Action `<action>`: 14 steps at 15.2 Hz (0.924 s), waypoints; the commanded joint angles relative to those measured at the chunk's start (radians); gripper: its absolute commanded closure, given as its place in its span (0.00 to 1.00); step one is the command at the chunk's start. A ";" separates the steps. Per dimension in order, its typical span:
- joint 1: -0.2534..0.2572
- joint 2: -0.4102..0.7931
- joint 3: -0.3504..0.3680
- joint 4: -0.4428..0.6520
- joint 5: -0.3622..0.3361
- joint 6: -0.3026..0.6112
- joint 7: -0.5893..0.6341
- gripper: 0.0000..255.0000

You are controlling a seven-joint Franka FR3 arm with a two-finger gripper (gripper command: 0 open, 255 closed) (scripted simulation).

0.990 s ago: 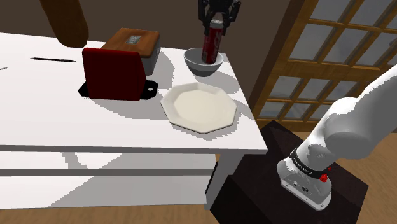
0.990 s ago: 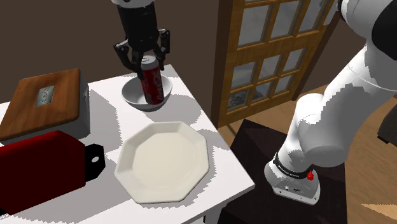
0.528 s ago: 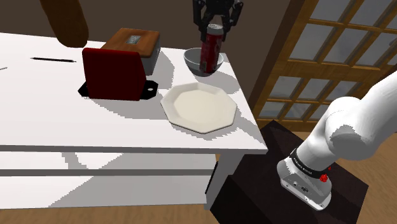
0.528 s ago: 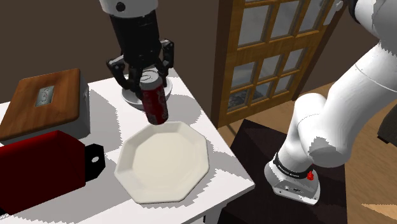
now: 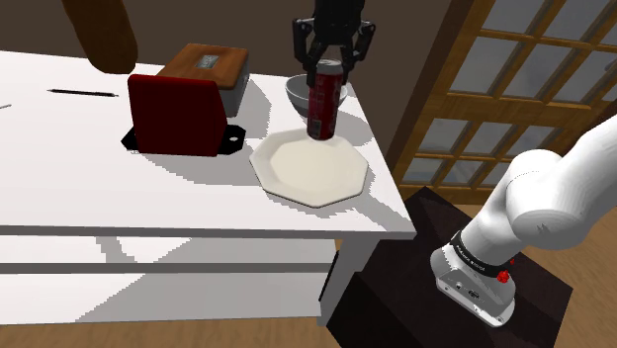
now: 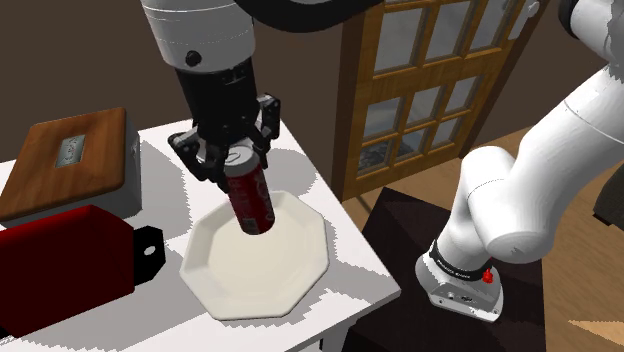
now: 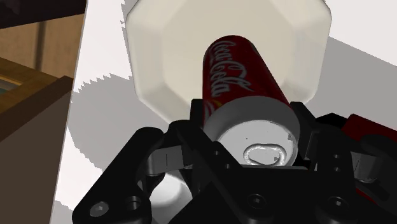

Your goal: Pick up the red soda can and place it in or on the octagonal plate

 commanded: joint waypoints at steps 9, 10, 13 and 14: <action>0.003 -0.020 0.003 -0.154 0.007 0.135 -0.005 1.00; 0.004 -0.021 0.003 -0.168 0.007 0.149 -0.006 1.00; 0.005 -0.022 0.005 -0.209 0.009 0.189 -0.006 1.00; 0.005 -0.022 0.006 -0.223 0.009 0.202 -0.006 1.00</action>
